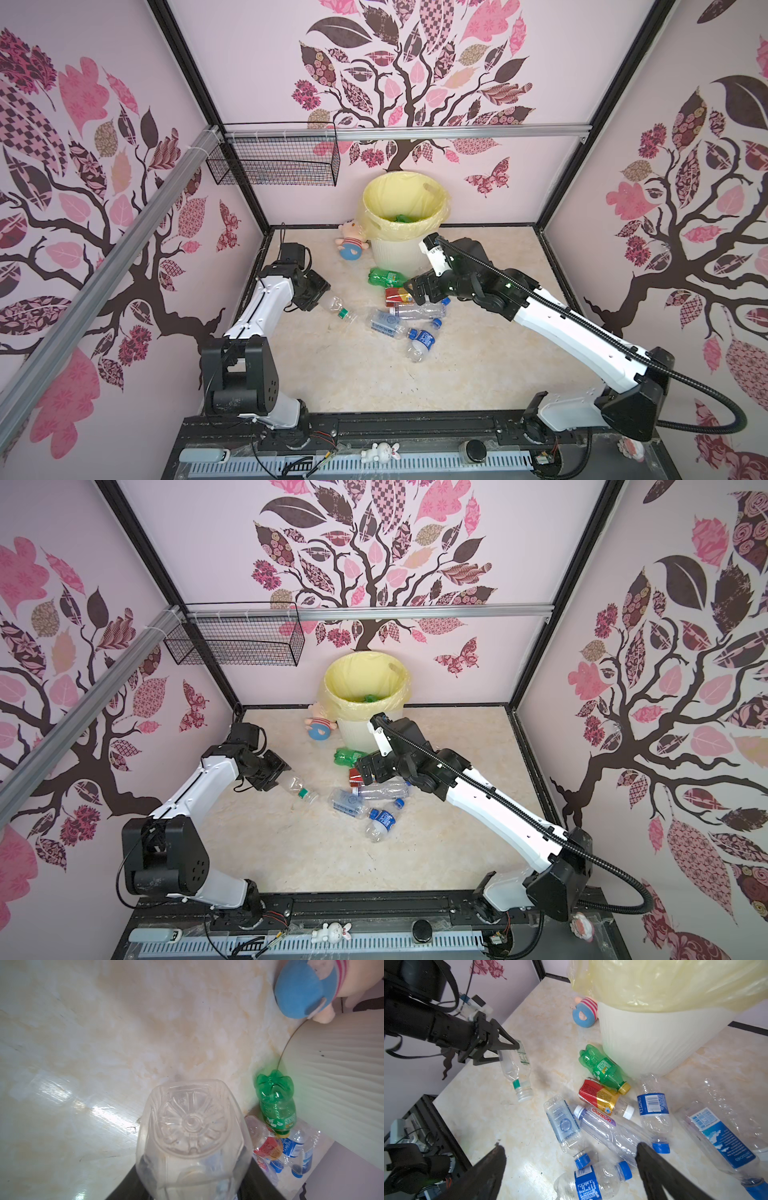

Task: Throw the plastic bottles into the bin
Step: 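Carry the clear bottle with left gripper toward the right gripper near the bin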

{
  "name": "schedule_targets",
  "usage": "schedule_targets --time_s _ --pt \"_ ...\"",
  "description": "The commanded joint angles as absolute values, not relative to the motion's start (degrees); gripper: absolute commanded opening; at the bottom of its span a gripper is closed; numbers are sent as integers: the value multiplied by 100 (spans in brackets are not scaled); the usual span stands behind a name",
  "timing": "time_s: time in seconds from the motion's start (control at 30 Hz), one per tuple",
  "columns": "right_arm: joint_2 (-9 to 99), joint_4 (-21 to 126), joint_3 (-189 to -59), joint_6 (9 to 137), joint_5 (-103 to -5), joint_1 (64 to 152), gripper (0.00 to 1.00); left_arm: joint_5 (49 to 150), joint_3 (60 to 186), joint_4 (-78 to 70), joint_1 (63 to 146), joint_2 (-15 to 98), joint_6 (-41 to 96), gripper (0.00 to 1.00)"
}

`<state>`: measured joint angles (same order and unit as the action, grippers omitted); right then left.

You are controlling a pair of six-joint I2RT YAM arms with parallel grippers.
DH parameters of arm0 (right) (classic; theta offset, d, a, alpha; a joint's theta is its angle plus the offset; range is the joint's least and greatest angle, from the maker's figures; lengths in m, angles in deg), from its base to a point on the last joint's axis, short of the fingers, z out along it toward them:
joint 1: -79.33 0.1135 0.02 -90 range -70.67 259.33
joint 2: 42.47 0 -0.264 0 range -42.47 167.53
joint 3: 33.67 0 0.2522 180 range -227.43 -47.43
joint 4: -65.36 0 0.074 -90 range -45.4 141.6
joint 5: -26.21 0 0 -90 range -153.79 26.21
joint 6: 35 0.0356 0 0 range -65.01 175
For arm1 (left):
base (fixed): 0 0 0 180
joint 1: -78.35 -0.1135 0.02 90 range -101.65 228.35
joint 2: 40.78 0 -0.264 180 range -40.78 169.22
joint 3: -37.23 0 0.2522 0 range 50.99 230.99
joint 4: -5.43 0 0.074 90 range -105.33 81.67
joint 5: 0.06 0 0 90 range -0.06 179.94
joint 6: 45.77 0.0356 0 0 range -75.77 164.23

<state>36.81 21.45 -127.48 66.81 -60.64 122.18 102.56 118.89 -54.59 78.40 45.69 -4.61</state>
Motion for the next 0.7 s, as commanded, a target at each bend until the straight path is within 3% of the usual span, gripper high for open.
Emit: schedule_targets --time_s 0.0,0.33,0.67 --pt "3905 1939 -13117 6897 -5582 12035 100 10542 12355 -5216 7998 4378 -791 47" --pt "4201 1988 -13811 7555 -4823 11642 100 10995 13103 -4287 8631 4148 -1592 48" --pt "4503 2104 -14389 7705 -4580 11622 100 11436 14255 -3942 9417 4618 -1845 48"
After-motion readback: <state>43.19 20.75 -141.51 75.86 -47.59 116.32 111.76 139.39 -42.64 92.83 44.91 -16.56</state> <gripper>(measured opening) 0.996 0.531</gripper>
